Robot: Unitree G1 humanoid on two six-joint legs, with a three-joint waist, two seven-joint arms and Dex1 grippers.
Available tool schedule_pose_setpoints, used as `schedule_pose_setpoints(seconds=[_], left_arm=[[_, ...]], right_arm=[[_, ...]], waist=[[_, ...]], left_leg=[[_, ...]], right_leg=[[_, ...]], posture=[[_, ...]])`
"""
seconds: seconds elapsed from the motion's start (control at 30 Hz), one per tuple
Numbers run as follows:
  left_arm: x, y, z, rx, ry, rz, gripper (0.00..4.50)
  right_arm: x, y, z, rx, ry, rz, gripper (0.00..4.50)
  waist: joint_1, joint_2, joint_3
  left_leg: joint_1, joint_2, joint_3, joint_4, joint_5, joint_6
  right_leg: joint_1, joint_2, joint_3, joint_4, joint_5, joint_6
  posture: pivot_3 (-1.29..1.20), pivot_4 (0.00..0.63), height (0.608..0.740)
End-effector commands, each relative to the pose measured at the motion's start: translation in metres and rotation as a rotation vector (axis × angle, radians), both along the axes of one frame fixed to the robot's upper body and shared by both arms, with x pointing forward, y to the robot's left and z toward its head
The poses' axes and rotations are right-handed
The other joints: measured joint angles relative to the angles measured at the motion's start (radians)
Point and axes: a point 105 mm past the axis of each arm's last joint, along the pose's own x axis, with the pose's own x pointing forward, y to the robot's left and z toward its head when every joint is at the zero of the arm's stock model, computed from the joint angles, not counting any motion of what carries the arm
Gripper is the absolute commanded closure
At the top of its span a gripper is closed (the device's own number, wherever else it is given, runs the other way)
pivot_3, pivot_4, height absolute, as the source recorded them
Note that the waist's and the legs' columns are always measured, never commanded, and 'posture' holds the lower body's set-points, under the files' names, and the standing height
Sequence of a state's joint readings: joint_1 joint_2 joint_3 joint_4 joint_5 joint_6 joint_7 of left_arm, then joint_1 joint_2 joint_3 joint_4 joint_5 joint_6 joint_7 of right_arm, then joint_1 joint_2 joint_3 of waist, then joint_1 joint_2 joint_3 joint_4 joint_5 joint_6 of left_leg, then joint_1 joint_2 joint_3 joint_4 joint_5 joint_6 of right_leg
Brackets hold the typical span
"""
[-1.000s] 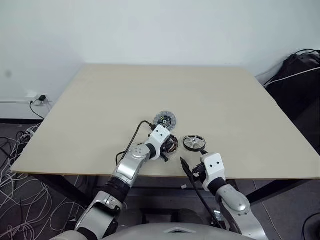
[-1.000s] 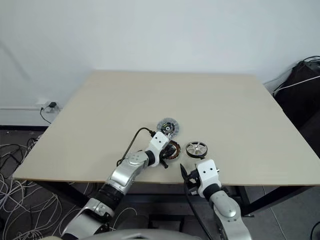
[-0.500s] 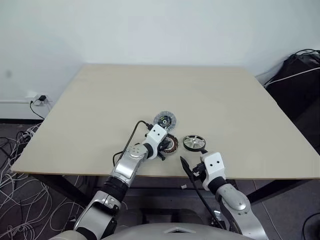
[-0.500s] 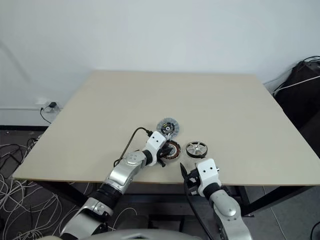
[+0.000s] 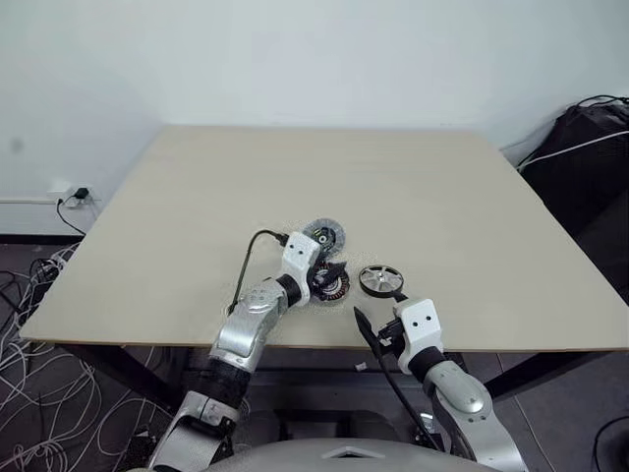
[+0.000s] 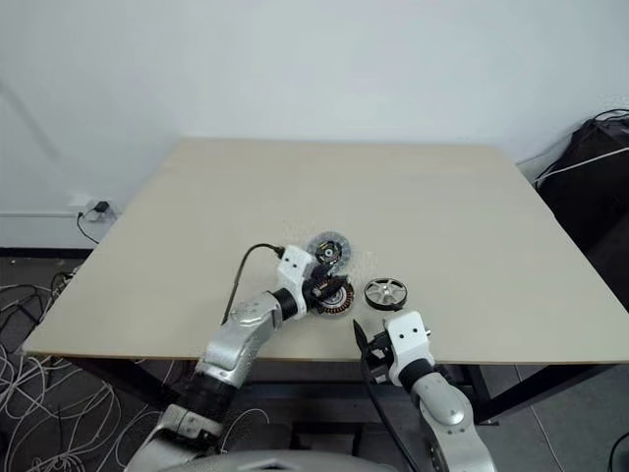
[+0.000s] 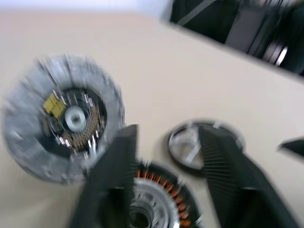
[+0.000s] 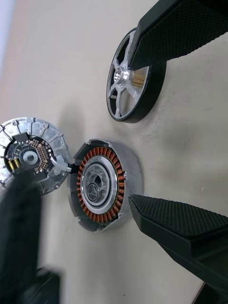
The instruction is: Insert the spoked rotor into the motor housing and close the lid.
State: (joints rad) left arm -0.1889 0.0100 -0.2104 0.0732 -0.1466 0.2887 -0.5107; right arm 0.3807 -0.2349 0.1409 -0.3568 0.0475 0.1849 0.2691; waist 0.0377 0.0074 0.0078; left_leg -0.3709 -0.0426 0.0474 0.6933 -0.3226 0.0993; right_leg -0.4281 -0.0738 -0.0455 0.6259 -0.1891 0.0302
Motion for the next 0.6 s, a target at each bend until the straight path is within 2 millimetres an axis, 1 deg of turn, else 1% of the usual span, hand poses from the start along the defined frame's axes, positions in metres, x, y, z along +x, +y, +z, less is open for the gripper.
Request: schedule_pose_setpoints(seconds=[0.03,0.1,0.2,0.27,0.4,0.43,0.5,0.53,0.6], left_arm=[[-0.006,0.024,0.015,-0.015,-0.076,0.045,3.78],[-0.015,0.042,0.008,0.04,-0.1,0.07,4.44],[-0.026,0.067,-0.004,0.119,-0.132,0.126,4.5],[-0.039,0.079,-0.013,0.17,-0.154,0.128,4.5],[-0.058,0.09,-0.025,0.189,-0.165,0.123,4.5],[-0.062,0.092,-0.027,0.183,-0.162,0.131,4.5],[-0.067,0.094,-0.029,0.173,-0.171,0.163,4.5],[-0.07,0.093,-0.028,0.153,-0.185,0.167,4.5],[-0.077,0.089,-0.029,0.166,-0.228,0.169,4.5]], right_arm=[[0.004,0.007,0.014,0.043,-0.043,0.03,0.64],[0.006,0.012,0.014,0.057,-0.038,0.05,1.26],[0.011,0.022,0.017,0.075,-0.038,0.094,2.28],[0.017,0.032,0.017,0.073,-0.024,0.132,2.91],[0.026,0.051,0.015,0.046,0.019,0.217,4.25],[0.029,0.056,0.014,0.036,0.037,0.232,4.48],[0.035,0.063,0.013,0.018,0.064,0.258,4.48],[0.038,0.067,0.013,0.017,0.076,0.27,4.48],[0.044,0.075,0.013,0.013,0.111,0.291,4.48]], waist=[[-0.001,0.002,-0.001],[-0.001,0.002,-0.001],[0.0,0.002,-0.001],[-0.001,0.002,-0.001],[0.004,0.003,0.0],[0.005,0.003,0.0],[0.004,0.004,0.001],[0.004,0.004,0.001],[0.004,0.004,0.001]], left_leg=[[0.0,0.0,0.0,0.0,0.0,0.0],[0.001,0.0,0.0,0.0,0.0,0.0],[0.002,0.0,0.0,0.0,0.0,0.0],[0.003,0.0,0.0,0.0,0.0,0.0],[0.003,0.0,0.0,0.0,0.0,0.0],[0.003,0.0,0.0,0.0,0.0,0.0],[0.003,0.0,0.0,0.0,0.0,-0.001],[0.002,0.0,0.0,0.0,0.0,0.0],[0.002,0.0,0.0,0.0,0.0,-0.001]], right_leg=[[0.0,0.0,0.0,0.0,0.0,0.0],[0.0,0.0,0.0,0.0,0.0,0.0],[0.001,0.0,0.0,0.0,0.0,0.0],[0.002,0.0,0.0,0.0,0.0,0.0],[0.002,0.0,0.0,0.0,0.0,0.0],[0.002,0.0,0.0,0.0,0.0,0.0],[0.002,0.0,0.0,0.0,0.0,0.0],[0.001,0.0,0.0,0.0,0.0,0.0],[0.001,0.0,0.0,0.0,0.0,0.0]], posture=[[0.0,0.0,0.74],[0.0,0.0,0.74],[0.0,0.0,0.74],[0.0,0.0,0.74],[0.0,0.0,0.74],[0.0,0.0,0.74],[0.0,0.0,0.74],[0.0,0.0,0.74],[0.0,0.0,0.74]])
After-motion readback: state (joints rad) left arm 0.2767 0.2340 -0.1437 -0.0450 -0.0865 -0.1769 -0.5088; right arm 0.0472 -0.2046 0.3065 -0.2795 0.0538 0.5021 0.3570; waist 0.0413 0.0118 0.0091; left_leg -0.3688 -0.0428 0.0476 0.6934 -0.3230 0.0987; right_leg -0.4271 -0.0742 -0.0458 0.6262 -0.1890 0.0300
